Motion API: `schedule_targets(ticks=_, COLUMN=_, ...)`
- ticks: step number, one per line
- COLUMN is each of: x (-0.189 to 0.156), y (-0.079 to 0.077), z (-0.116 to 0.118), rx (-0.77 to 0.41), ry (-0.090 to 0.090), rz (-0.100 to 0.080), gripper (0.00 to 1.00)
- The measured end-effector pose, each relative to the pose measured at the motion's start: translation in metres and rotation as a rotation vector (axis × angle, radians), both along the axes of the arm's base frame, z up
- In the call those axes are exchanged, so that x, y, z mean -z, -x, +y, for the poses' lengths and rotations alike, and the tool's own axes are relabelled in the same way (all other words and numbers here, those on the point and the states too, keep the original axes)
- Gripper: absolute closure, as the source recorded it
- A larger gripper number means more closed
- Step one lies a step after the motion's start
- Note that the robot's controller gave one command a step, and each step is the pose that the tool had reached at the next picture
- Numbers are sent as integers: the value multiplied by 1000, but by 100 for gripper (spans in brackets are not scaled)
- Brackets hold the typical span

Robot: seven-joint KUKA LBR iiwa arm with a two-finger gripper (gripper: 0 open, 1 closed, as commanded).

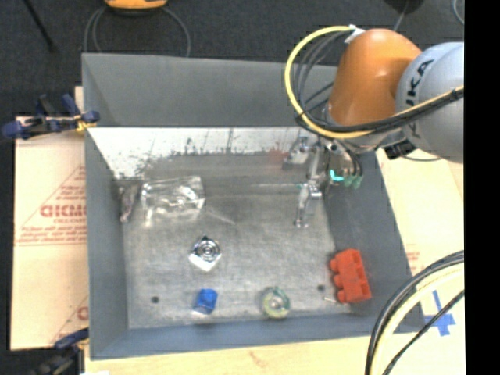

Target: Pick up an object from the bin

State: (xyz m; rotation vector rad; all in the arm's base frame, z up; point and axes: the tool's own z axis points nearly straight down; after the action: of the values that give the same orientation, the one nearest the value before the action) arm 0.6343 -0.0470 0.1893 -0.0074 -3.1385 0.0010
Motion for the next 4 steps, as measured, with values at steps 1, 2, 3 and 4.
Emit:
schedule_targets(ticks=1, x=61, y=-18, z=40, rx=30, ry=-3, rz=-1, gripper=0)
schedule_targets(ticks=2, x=115, y=-19, z=108, rx=-132, ry=1, rz=-12, gripper=0)
schedule_targets(ticks=3, x=114, y=-18, z=99, rx=-249, ry=-1, rz=-16, gripper=0)
schedule_targets(ticks=4, x=110, y=16, z=131, rx=-518, ry=-1, rz=-5, gripper=0)
